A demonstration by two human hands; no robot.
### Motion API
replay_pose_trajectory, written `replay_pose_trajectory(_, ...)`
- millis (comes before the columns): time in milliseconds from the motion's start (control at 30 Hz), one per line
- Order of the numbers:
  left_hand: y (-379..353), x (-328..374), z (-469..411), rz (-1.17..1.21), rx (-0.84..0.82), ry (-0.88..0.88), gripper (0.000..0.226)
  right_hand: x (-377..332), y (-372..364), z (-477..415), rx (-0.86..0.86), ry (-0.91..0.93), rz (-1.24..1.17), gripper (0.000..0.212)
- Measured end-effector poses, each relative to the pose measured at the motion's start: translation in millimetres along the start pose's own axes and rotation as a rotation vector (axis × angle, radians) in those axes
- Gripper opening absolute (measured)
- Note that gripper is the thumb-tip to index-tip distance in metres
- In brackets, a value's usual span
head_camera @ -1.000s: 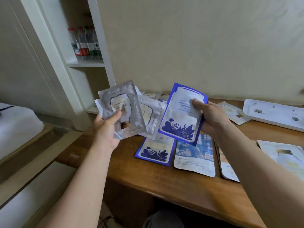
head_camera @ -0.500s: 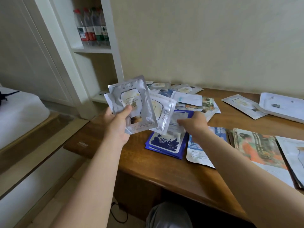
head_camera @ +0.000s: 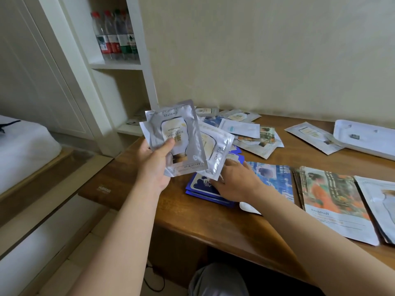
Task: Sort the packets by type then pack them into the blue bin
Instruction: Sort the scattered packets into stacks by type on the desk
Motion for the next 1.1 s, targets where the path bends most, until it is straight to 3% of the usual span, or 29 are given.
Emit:
replay_pose_trajectory(67, -7.1, 2.2, 4.4, 0.008, -0.030, -0.005, 0.035, 9.5, 19.0, 4.8, 0.090, -0.030, -0.189, 0.051)
replay_pose_trajectory(133, -18.7, 4.7, 9.7, 0.000, -0.082, -0.013, 0.033, 29.9, 51.6, 20.4, 0.273, -0.114, -0.572, 0.060)
replay_pose_trajectory(200, -35.7, 7.1, 15.8, -0.011, -0.149, -0.026, 0.030, 55.3, 77.3, 44.3, 0.388, -0.227, -1.138, 0.046)
replay_pose_trajectory(267, -57.7, 5.4, 23.2, -0.028, -0.228, -0.033, 0.032, 68.8, 94.6, 62.8, 0.374, -0.256, -1.402, 0.028)
replay_pose_trajectory(400, -110.5, -7.3, 46.4, -0.079, -0.371, 0.011, 0.074, 76.4, 123.0, 90.7, 0.330, -0.105, -1.010, 0.010)
replay_pose_trajectory(433, -123.6, -10.2, 53.7, -0.085, -0.408, 0.024, 0.076, 81.2, 125.3, 96.6, 0.321, -0.097, -0.984, 0.010)
replay_pose_trajectory(533, -156.3, -20.2, 71.9, -0.107, -0.482, 0.050, 0.068, 97.5, 129.9, 116.0, 0.312, -0.091, -1.020, 0.017)
replay_pose_trajectory(667, -179.4, -23.9, 84.1, -0.163, -0.451, -0.014, 0.038, 131.7, 134.8, 144.8, 0.463, -0.128, -1.118, 0.012)
replay_pose_trajectory(800, -195.8, -21.6, 91.6, -0.148, -0.419, -0.028, 0.064, 164.0, 130.9, 168.5, 0.577, -0.178, -1.263, 0.020)
replay_pose_trajectory(867, -201.7, -23.5, 91.6, -0.118, -0.408, -0.016, 0.051, 174.3, 128.9, 176.8, 0.592, -0.189, -1.342, 0.030)
replay_pose_trajectory(967, -212.4, -24.4, 96.9, -0.091, -0.423, -0.013, 0.022, 186.6, 126.6, 185.6, 0.592, -0.198, -1.451, 0.039)
replay_pose_trajectory(1100, -224.2, -28.1, 105.2, -0.097, -0.450, -0.010, 0.019, 182.3, 120.7, 186.7, 0.448, -0.159, -1.490, 0.043)
Point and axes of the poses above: each hand's wrist, its own z-axis away from the middle knuckle, its own y-axis out of the back of the hand, x = y × z, the point moved 9 cm from there along -z, towards the middle knuckle, and after that the axes turned 4 degrees about x, right-handed, at the moved point
